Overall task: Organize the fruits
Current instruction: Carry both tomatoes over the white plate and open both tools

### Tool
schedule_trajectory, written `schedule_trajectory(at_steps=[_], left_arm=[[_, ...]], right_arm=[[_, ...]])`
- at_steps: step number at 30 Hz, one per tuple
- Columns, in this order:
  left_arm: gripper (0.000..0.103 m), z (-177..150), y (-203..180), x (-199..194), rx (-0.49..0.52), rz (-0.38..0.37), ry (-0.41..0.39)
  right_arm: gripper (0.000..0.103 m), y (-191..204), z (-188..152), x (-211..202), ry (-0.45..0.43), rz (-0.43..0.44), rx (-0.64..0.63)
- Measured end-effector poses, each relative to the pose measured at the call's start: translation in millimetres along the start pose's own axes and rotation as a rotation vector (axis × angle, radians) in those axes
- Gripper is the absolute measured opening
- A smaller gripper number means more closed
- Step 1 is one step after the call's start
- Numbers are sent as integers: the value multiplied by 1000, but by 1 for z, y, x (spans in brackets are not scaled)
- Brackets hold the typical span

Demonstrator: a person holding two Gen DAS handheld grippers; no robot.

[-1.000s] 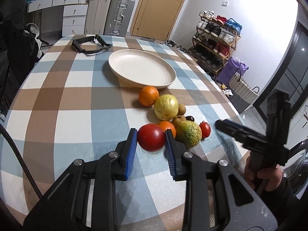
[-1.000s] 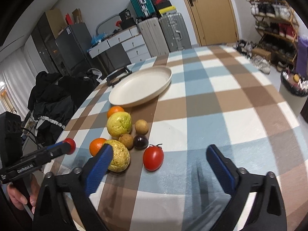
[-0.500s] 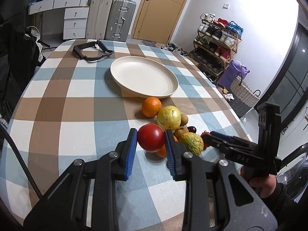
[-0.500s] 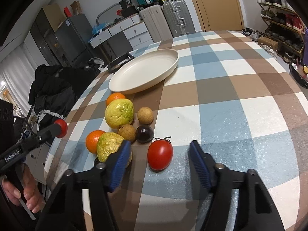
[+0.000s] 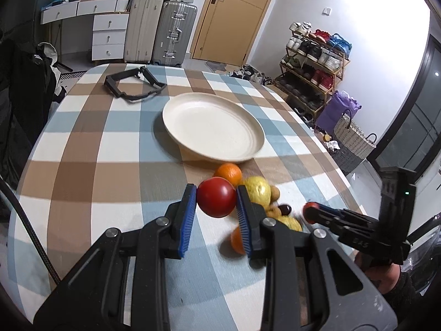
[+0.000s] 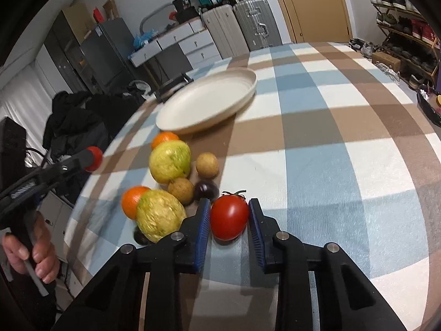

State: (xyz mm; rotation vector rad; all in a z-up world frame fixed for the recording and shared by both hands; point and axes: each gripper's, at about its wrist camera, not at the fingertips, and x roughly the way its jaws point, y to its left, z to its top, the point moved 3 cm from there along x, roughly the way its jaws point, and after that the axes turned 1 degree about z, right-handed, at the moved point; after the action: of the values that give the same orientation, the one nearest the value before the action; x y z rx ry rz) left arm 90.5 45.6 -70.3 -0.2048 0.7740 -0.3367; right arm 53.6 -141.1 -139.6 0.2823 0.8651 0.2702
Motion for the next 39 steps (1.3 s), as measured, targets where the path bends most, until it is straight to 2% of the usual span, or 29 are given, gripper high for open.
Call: schedule_trajectory(at_steps=[7,14,19,24,28,31,39], left_arm=[[26,47,7,17,4,6,-34],[26,107,8,48,33,9,-41],[26,145,12,84,29,-11,-9],[26,171,17,131,45,-30,34],[26,177,21,168,52,-38,78],[26,179,27,193,50,-38,108],[26,175,41,235,42,-50,163]], right_arm=[[29,10,42,-13,-53,47,-33],[29,32,121,-12,-92,129,-99],[29,41,179,8,-73,174,-105],[29,42,224,47,-28,212,-74],[29,37,246,82,-1,222,-47],[29,29,260,107,9,196,-39],[29,4,252,167,137,187,12]])
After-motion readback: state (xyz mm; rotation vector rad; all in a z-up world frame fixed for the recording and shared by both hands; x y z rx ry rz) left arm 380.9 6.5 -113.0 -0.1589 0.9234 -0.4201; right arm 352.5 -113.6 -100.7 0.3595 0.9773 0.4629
